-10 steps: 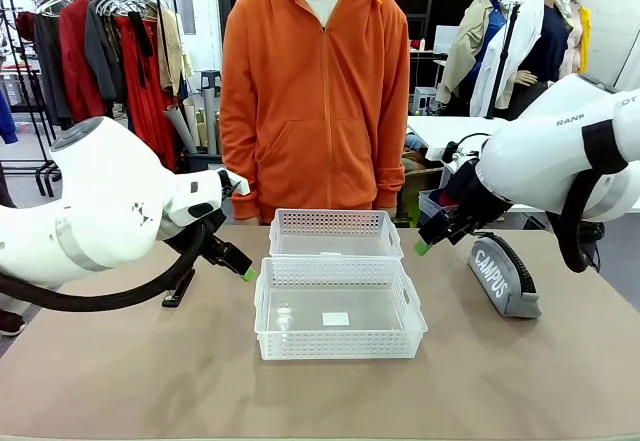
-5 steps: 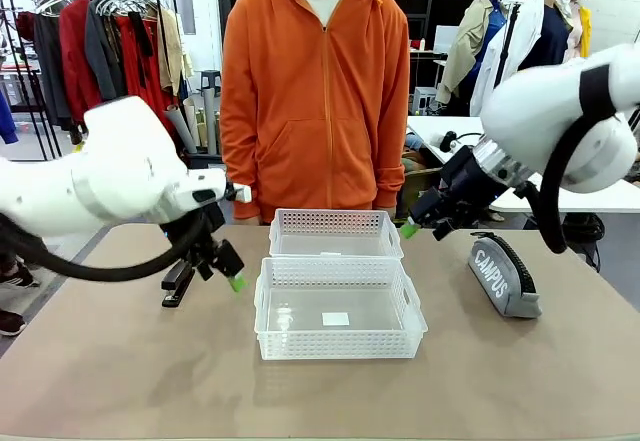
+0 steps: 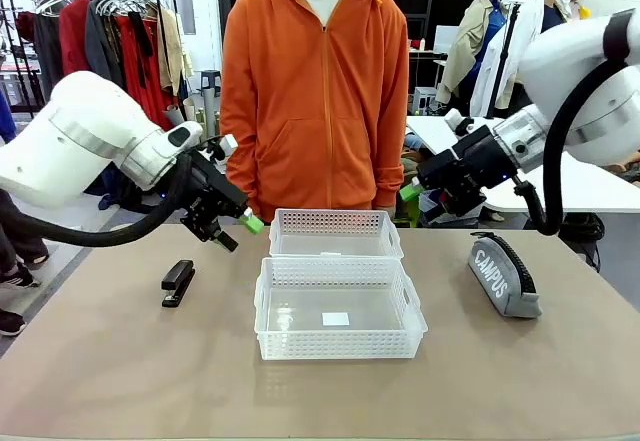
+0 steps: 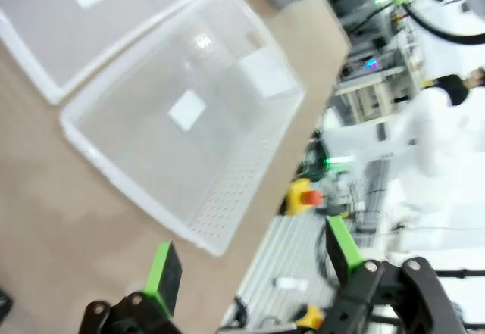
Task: Distribute items into two baskets.
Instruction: Pick up the Pencil pouch that the person points to.
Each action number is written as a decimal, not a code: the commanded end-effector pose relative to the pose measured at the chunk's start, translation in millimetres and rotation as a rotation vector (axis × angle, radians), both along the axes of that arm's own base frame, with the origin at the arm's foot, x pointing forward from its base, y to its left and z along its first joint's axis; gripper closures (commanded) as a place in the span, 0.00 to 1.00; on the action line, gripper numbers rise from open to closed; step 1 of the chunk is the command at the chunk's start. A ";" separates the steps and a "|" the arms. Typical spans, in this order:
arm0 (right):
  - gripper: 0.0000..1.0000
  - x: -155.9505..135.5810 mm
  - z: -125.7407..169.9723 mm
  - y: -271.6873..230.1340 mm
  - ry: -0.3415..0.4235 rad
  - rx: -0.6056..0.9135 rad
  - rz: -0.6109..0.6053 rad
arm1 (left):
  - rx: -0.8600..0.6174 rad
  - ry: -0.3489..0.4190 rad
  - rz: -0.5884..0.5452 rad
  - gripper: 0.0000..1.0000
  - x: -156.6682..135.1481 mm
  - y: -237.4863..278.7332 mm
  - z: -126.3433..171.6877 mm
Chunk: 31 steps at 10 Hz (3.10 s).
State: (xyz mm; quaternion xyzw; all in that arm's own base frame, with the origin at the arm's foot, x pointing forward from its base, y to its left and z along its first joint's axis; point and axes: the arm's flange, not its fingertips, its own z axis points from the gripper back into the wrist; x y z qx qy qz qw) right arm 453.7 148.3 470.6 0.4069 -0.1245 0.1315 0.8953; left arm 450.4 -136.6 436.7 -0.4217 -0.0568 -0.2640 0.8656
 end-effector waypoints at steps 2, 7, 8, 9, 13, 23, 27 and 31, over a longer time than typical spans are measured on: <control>0.00 10.7 -1.3 -17.2 0.010 0.232 -0.011 | -0.255 0.142 0.109 0.00 -3.2 18.3 -3.8; 0.00 6.8 5.9 -22.0 0.026 0.251 -0.035 | -0.247 0.140 0.090 0.00 -1.3 23.4 -1.5; 0.00 6.8 5.9 -22.0 0.026 0.251 -0.035 | -0.247 0.140 0.090 0.00 -1.3 23.4 -1.5; 0.00 6.8 5.9 -22.0 0.026 0.251 -0.035 | -0.247 0.140 0.090 0.00 -1.3 23.4 -1.5; 0.00 12.1 14.5 -26.7 0.169 0.553 0.037 | -0.369 0.392 0.173 0.00 4.1 33.2 19.0; 0.00 36.3 51.8 -70.4 0.304 0.689 0.011 | -0.630 0.374 0.400 0.00 31.2 67.2 76.2; 0.00 34.0 50.3 -73.1 0.226 0.687 0.075 | -0.610 0.354 0.360 0.00 37.0 67.6 80.0; 0.00 30.7 44.4 -70.9 0.285 0.651 0.019 | -0.618 0.361 0.396 0.00 33.9 69.9 80.0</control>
